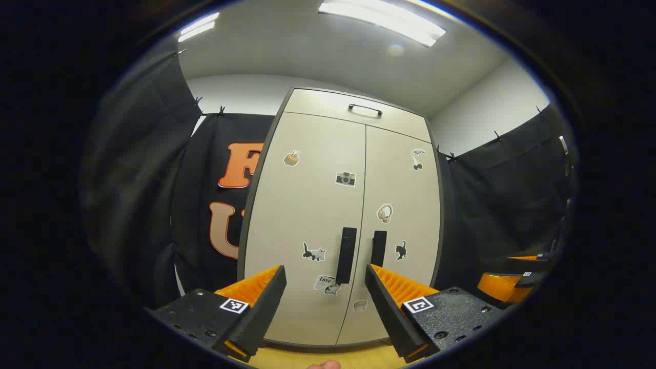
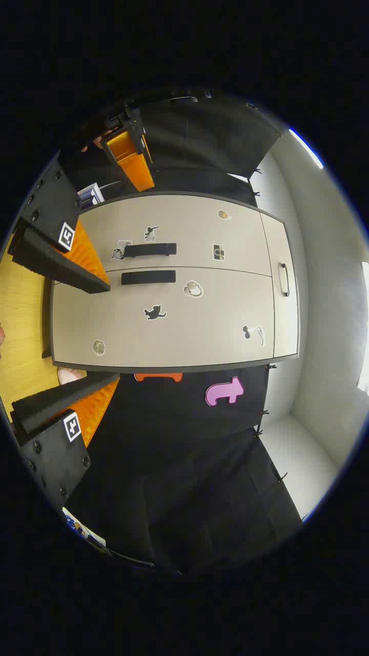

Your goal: Open the right door of the double-door shoe cabinet with the right hand, and open the left door with the left hand.

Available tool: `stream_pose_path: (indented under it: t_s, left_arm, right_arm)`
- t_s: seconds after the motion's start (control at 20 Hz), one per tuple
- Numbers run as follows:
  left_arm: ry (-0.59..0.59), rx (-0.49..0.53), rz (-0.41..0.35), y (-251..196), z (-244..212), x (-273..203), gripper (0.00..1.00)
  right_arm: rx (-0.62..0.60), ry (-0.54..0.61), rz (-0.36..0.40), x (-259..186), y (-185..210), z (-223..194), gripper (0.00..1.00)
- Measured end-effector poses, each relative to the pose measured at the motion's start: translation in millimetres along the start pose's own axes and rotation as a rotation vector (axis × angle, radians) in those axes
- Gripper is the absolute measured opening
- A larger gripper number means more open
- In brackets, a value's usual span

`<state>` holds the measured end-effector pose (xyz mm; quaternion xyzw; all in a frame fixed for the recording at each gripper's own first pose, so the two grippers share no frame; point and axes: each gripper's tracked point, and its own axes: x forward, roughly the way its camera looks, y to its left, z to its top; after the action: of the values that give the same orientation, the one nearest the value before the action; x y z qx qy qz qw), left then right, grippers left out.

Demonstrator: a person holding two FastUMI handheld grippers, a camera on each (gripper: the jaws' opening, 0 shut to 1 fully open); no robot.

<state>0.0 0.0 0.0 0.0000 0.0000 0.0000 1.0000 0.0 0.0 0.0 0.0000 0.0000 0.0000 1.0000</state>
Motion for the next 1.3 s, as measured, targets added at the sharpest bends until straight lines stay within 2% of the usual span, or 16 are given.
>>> stream_pose_path:
  t_s: [0.1, 0.15, 0.2, 0.35, 0.4, 0.45, 0.5, 0.55, 0.6, 0.65, 0.7, 0.75, 0.85, 0.95, 1.2, 1.3]
  left_arm:
    - [0.002, -0.001, -0.001, -1, -1, -1, 0.94]
    - [0.004, 0.0, 0.0, 0, -2, 0, 0.94]
    - [0.006, 0.001, 0.002, -1, -2, 0, 0.97]
    - [0.011, -0.006, 0.011, 3, -3, 0, 0.97]
    - [0.01, -0.011, 0.012, 4, -4, 0, 0.94]
    - [0.011, -0.013, 0.013, 5, -4, 0, 0.97]
    - [0.011, -0.013, 0.015, 6, -5, 0, 0.94]
    - [0.01, -0.013, 0.015, 6, -5, 0, 0.97]
    - [0.009, -0.014, 0.017, 6, -5, 0, 0.94]
    - [0.009, -0.015, 0.019, 7, -5, 0, 0.92]
    - [0.009, -0.015, 0.021, 8, -6, 0, 0.94]
    - [0.01, -0.016, 0.024, 9, -5, 0, 0.94]
    - [0.011, -0.016, 0.028, 12, -6, 0, 0.94]
    - [0.016, -0.016, 0.03, 15, -8, -1, 0.94]
    - [0.013, 0.016, 0.053, 27, -10, -4, 0.94]
    - [0.012, 0.015, 0.067, 33, -15, -7, 0.94]
  right_arm:
    - [0.005, 0.001, 0.001, -1, 1, 0, 0.98]
    - [0.006, 0.001, 0.001, -2, 0, 0, 0.94]
    - [0.006, -0.002, -0.001, -2, 0, 0, 0.98]
    - [0.004, -0.011, -0.005, -4, -1, 2, 0.98]
    - [0.004, -0.013, -0.007, -4, -2, 2, 0.94]
    - [0.005, -0.015, -0.013, -5, -3, 3, 0.94]
    - [0.01, -0.017, -0.024, -4, -5, 3, 0.99]
    - [0.02, -0.018, -0.03, -4, -6, 3, 0.99]
    - [0.031, -0.017, -0.031, -4, -6, 3, 0.99]
    - [0.042, -0.012, -0.029, -3, -5, 1, 0.94]
    - [0.05, -0.006, -0.029, -3, -4, -1, 0.94]
    - [0.057, -0.004, -0.03, -3, -6, -2, 0.98]
    - [0.085, 0.001, -0.036, -2, -7, -3, 0.99]
    - [0.103, 0.0, -0.021, 0, -6, 0, 0.98]
    - [0.063, -0.02, 0.007, 29, -4, 22, 0.99]
    - [0.08, -0.028, 0.042, 45, 5, 31, 0.98]
